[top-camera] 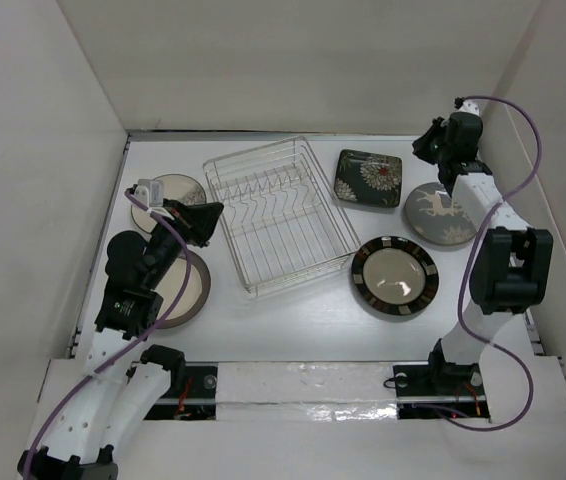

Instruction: Load the plates into the dish rack

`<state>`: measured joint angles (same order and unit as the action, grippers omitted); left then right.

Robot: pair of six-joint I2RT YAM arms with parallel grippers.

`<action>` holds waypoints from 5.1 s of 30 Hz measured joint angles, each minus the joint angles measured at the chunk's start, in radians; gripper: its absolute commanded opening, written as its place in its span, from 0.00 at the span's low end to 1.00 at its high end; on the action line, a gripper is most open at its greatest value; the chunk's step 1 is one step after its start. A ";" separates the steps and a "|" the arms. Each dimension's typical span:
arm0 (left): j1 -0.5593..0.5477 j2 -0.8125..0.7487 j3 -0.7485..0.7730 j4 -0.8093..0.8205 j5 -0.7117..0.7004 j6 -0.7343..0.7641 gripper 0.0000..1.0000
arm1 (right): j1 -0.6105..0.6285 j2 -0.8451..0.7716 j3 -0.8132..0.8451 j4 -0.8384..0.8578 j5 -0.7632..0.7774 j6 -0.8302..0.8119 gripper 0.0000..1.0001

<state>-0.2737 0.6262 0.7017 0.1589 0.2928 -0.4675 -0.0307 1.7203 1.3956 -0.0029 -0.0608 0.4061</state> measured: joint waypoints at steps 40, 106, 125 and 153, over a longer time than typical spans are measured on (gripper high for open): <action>0.000 0.003 0.000 0.020 0.044 0.000 0.24 | -0.105 0.588 0.324 -0.205 -0.412 0.006 0.07; 0.000 -0.007 0.000 0.025 0.049 -0.012 0.24 | 0.641 0.286 0.208 0.392 0.869 -0.557 0.00; 0.000 -0.006 0.000 0.033 0.068 -0.019 0.24 | 0.714 0.321 0.039 0.702 0.973 -0.617 0.00; 0.000 -0.001 -0.006 0.047 0.074 -0.034 0.24 | 0.866 0.172 -0.218 0.770 1.173 -0.474 0.50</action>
<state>-0.2737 0.6250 0.6956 0.2062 0.3668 -0.5014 0.8356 1.8927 1.1774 0.7670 1.1122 -0.0681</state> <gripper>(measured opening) 0.241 0.471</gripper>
